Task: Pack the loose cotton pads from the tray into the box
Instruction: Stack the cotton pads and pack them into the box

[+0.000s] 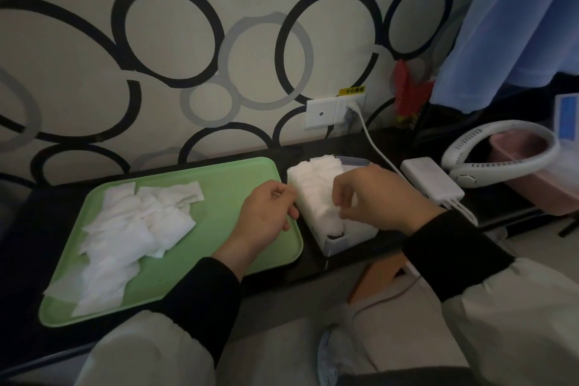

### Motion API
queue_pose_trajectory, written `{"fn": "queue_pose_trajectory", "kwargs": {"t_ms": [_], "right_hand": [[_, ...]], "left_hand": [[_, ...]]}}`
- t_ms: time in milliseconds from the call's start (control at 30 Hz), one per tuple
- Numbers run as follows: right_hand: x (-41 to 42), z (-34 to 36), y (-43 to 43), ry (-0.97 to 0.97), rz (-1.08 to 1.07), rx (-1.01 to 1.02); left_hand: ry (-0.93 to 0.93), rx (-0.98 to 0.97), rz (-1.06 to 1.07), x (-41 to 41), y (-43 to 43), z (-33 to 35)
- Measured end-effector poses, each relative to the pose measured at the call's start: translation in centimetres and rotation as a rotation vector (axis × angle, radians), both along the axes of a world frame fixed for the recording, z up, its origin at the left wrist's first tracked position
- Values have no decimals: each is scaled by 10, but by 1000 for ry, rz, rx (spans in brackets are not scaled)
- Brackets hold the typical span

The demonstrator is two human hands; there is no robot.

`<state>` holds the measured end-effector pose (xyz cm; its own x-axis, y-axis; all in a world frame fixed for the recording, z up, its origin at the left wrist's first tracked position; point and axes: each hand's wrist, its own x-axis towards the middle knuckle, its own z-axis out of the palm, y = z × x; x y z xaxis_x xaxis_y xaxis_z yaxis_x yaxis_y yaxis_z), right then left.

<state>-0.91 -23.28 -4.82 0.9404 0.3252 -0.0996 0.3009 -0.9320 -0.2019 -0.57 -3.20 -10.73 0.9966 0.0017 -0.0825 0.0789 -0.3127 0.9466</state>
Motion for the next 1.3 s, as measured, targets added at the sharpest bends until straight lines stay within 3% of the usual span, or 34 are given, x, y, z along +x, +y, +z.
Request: {"fn": "queue_pose_trajectory", "kwargs": {"t_ms": [167,367,567,700,833,1100,1300], "right_hand": [[0,-10,6,139,3,-20],[3,-4,15,86,37,-119],[5,10,65,-118,51,105],[3,0,121,-55,124,255],[6,-21,165,23,173,313],[19,-52,222,94,141,396],[28,-58,240,194,45,369]], "left_hand": [[4,57,-45,-9,9,1],[8,101,-55,-20,29,11],[-40,210,-24,-31,81,17],[-92,453,26,-38,127,15],[-79,546,152,-43,172,15],[19,625,230,-56,237,13],[324,677,148,-69,256,14]]}}
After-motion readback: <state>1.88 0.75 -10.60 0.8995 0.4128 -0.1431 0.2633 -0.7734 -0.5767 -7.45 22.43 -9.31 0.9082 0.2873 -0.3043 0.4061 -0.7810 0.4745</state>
